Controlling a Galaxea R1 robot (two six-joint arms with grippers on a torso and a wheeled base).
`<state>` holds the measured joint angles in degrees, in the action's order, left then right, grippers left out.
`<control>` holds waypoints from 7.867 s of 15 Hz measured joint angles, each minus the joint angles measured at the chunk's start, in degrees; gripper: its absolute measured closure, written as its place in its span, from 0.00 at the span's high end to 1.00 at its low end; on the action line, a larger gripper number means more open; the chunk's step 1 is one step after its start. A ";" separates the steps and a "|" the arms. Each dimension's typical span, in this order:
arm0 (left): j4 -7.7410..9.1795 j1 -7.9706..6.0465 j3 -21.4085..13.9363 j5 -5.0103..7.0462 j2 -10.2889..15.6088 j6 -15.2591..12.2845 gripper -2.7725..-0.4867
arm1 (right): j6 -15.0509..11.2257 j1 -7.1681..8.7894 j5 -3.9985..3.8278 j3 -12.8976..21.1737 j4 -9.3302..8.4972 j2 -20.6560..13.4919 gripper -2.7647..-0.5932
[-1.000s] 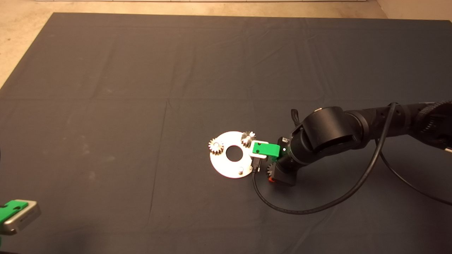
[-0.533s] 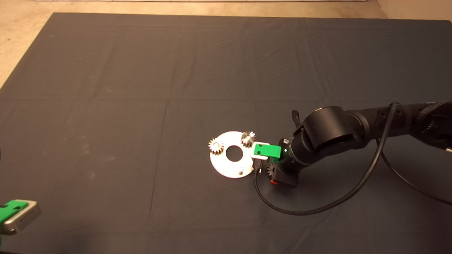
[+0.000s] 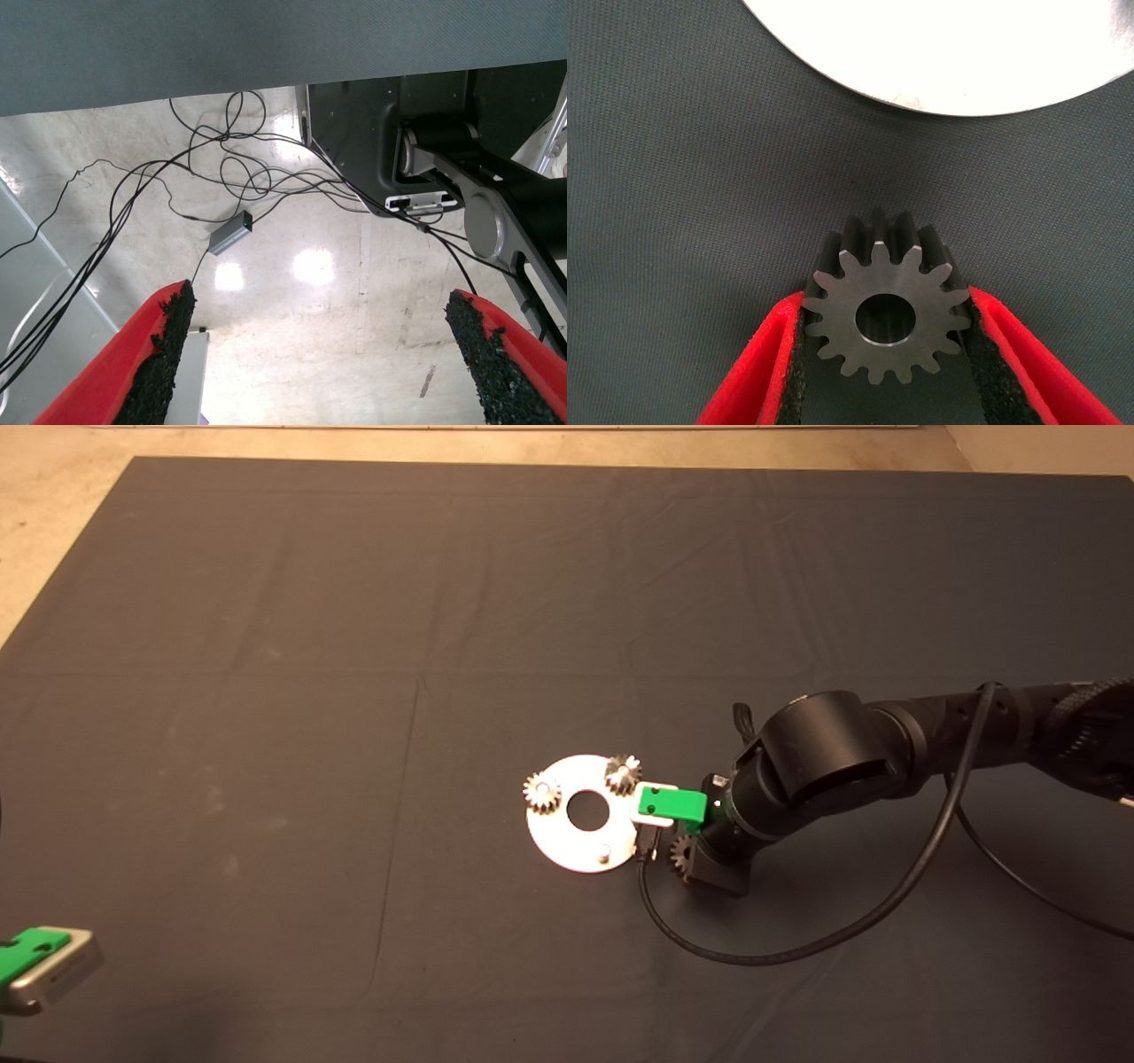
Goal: Install three planetary gears onto the carrier pins
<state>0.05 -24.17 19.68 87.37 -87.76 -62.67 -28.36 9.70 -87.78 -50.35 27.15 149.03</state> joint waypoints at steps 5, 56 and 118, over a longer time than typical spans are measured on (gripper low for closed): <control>0.00 0.01 0.00 0.00 0.00 0.00 0.67 | 0.02 -0.01 -0.06 0.00 -0.13 0.00 0.24; 0.02 0.00 0.00 0.01 0.00 1.34 0.67 | -7.54 8.07 -0.11 -4.74 -7.28 13.57 0.21; 0.88 0.00 0.00 0.02 0.80 3.02 0.67 | -7.47 5.75 -0.09 -6.38 -7.47 14.97 0.21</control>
<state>0.93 -24.17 19.68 87.39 -86.96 -59.65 -35.83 15.45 -87.87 -56.72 19.68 164.00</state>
